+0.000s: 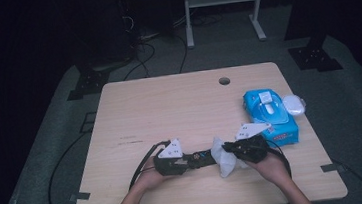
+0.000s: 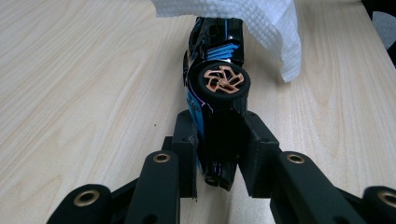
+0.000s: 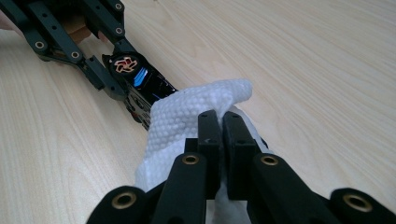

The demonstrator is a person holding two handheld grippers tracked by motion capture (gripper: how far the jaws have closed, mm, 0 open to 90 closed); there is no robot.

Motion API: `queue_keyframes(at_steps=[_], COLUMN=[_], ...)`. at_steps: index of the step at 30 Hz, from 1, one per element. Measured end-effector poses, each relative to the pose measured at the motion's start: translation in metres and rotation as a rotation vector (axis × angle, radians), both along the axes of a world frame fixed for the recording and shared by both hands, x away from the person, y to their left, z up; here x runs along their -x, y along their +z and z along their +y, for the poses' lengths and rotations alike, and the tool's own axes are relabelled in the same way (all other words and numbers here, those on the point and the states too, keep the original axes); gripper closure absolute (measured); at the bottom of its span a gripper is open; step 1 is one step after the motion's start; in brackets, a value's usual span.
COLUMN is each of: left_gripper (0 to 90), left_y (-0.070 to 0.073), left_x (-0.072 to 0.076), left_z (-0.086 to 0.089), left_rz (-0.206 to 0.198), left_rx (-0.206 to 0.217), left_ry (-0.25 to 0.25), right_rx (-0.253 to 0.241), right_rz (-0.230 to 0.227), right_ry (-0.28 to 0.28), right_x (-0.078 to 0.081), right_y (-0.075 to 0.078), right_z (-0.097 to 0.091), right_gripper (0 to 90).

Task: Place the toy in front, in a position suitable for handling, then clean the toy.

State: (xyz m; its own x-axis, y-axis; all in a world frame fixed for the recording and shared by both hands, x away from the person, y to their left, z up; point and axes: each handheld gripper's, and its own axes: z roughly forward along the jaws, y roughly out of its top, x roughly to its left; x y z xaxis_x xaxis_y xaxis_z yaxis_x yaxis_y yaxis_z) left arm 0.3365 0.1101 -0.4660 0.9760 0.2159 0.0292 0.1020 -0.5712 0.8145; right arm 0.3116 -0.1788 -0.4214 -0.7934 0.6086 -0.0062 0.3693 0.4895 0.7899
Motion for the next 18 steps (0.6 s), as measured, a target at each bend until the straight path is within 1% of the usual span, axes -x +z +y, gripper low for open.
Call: queue_keyframes(at_steps=[3,6,8,10,12,13,15,17,18], left_gripper=[70.4,70.4,70.4,70.5,70.5,70.5,70.5,70.4,70.5], left_y=[0.001,0.000,0.001,0.000,0.000,0.000,0.000,0.000,0.000], left_x=[0.000,-0.001,-0.001,-0.001,-0.001,-0.001,-0.002,-0.001,-0.001], left_z=[-0.001,0.000,0.000,0.000,0.000,0.000,0.000,0.000,0.000], left_rz=[0.000,0.006,0.005,0.007,0.007,0.009,0.008,0.004,0.004], left_rx=[-0.006,-0.004,-0.005,-0.003,-0.002,0.000,0.000,-0.005,-0.005], left_ry=[-0.001,-0.001,-0.002,0.000,0.000,-0.001,-0.003,-0.004,-0.002], right_rx=[-0.004,-0.013,-0.020,-0.009,0.012,0.010,0.007,0.003,-0.017], right_rz=[0.002,0.007,0.002,-0.006,-0.014,-0.013,-0.016,-0.008,-0.001], right_ry=[-0.005,0.006,0.037,0.061,0.067,0.062,0.032,0.000,-0.013], right_x=[0.001,0.001,0.001,0.001,0.002,0.002,0.003,0.004,0.004], right_y=[0.000,0.001,0.002,0.002,0.002,0.002,0.001,0.000,-0.001], right_z=[0.000,0.005,0.015,0.023,0.027,0.025,0.013,0.000,-0.008], right_gripper=[86.6,86.6,86.6,86.6,86.6,86.6,86.6,86.6,86.6])
